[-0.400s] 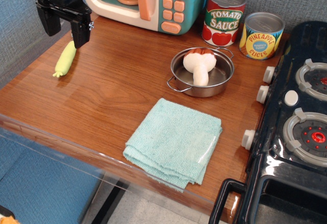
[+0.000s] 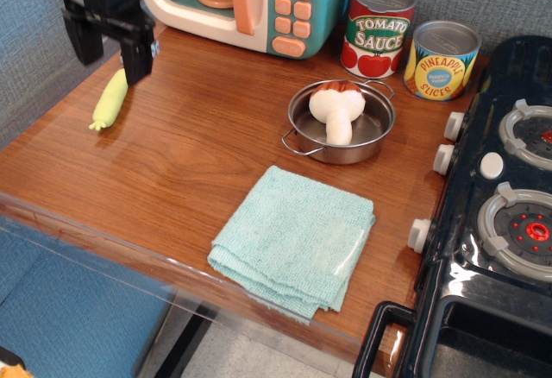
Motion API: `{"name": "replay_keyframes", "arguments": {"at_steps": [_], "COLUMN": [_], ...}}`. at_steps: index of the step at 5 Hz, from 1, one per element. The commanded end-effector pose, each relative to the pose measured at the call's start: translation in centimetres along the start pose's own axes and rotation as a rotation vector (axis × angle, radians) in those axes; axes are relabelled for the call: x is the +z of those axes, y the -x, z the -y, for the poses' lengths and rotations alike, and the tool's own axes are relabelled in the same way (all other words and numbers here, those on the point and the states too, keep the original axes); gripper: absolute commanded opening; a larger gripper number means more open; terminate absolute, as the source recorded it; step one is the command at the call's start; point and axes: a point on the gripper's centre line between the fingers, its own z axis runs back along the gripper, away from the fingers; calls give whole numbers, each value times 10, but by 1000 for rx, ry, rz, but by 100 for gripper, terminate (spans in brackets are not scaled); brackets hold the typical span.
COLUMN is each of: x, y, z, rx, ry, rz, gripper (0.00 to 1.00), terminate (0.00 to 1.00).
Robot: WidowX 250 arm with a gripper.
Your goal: Slide the cloth leftwards next to the spatula handle.
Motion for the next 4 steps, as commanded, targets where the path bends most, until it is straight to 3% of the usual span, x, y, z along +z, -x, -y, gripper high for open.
{"name": "replay_keyframes", "arguments": {"at_steps": [1,3,4], "x": [22,23,28], "y": [22,52,54], "z": [80,168,201], "rx": [-187,-341,-354], "ry": [13,1,-3], "rz": [75,102,116], "gripper": [100,100,100], "terminate": [0,0,0]}}
